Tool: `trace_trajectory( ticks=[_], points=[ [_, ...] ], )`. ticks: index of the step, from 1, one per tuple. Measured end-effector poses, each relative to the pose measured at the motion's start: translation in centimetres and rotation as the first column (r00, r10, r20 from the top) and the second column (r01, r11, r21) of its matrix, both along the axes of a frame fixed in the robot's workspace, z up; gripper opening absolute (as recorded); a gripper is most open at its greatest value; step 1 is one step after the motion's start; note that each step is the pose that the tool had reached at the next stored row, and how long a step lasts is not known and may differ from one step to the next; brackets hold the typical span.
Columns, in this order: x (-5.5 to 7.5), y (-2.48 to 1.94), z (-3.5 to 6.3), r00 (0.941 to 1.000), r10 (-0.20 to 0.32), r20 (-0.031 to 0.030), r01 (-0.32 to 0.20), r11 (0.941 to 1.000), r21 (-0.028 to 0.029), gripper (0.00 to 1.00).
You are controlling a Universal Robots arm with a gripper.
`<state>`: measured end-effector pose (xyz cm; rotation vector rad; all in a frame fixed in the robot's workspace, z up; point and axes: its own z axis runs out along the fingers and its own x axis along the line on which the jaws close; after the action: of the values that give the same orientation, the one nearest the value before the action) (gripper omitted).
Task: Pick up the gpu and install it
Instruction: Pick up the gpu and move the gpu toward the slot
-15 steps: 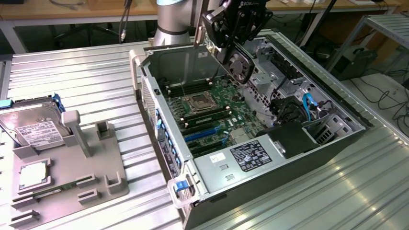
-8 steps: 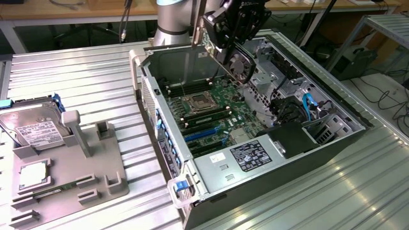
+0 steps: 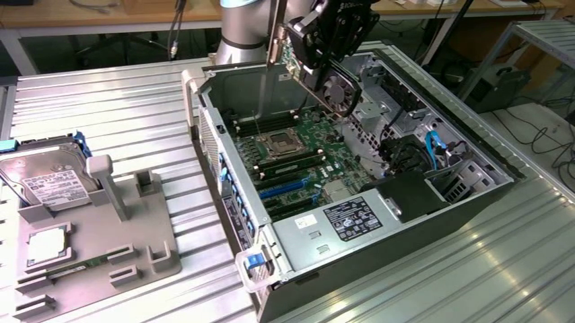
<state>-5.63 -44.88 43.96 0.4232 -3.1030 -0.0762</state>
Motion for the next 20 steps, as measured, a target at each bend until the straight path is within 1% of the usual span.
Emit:
trace_trajectory(
  ticks=[5, 10, 15, 20],
  points=[
    [0.00, 0.00, 0.00, 0.9992, 0.040, 0.0000, -0.040, 0.9992, 0.0000, 0.28],
    [0.00, -0.01, 0.00, 0.9967, 0.081, 0.0000, -0.081, 0.9967, -0.0001, 0.28],
    [0.00, -0.02, 0.00, 0.9929, 0.119, 0.0000, -0.119, 0.9929, 0.0000, 0.28],
    [0.00, -0.03, 0.00, 0.9867, 0.163, 0.0000, -0.163, 0.9867, 0.0001, 0.28]
  ],
)
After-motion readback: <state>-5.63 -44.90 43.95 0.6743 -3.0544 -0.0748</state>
